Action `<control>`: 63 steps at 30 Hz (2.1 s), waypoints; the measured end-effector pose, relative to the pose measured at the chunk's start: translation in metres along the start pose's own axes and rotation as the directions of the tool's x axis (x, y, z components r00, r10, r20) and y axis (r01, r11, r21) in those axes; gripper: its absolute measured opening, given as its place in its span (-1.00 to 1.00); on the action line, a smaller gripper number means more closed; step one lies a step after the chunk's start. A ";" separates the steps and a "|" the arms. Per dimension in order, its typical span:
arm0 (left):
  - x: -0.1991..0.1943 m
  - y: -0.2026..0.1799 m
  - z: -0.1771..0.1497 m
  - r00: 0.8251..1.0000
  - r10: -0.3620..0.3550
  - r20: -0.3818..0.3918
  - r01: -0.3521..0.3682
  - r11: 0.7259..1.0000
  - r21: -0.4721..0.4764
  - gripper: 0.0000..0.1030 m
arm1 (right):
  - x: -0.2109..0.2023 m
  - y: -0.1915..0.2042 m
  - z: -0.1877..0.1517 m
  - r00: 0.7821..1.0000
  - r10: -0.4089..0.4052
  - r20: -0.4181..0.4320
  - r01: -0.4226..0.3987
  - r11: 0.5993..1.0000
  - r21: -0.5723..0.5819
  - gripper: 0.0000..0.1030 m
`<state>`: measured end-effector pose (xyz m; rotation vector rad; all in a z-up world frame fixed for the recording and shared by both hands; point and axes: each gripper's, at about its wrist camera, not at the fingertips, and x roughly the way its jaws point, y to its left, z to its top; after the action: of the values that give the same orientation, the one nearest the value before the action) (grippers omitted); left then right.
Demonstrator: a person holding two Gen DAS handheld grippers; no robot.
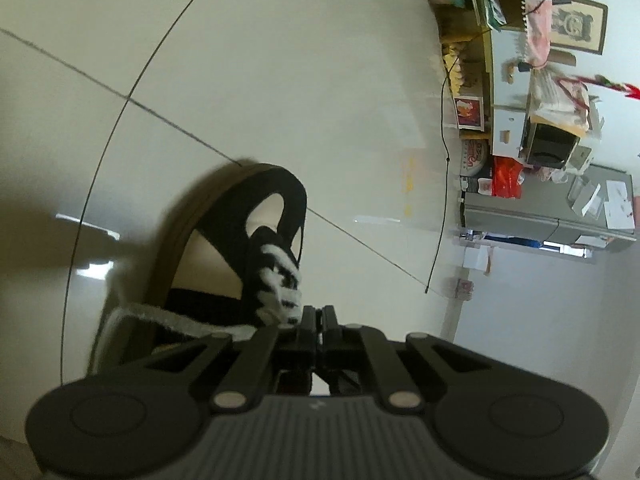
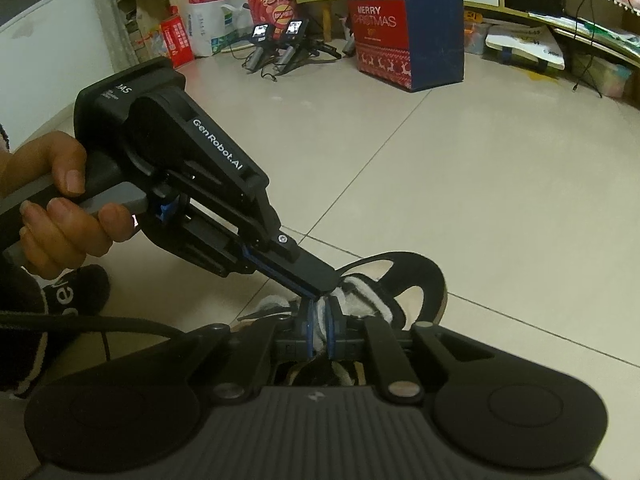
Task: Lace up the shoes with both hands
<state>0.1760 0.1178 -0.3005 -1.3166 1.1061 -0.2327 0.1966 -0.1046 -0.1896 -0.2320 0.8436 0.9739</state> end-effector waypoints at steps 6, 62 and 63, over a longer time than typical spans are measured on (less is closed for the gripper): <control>0.001 0.009 0.002 1.000 -0.030 -0.001 0.029 0.997 -0.067 -0.95 | 0.003 -0.004 0.001 1.000 0.020 0.000 -0.020 1.000 0.018 -0.82; -0.005 -0.048 -0.088 0.889 0.392 0.237 -0.399 0.408 0.821 0.99 | -0.157 0.008 0.049 0.786 -0.410 -0.463 -0.048 0.706 -0.707 -0.93; -0.005 -0.048 -0.088 0.889 0.391 0.239 -0.399 0.404 0.823 0.99 | -0.155 0.009 0.049 0.788 -0.408 -0.462 -0.049 0.706 -0.706 -0.93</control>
<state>0.1285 0.0496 -0.2442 -0.1102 1.0323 -0.3582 0.1717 -0.1719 -0.0433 -1.3277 0.9561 0.9924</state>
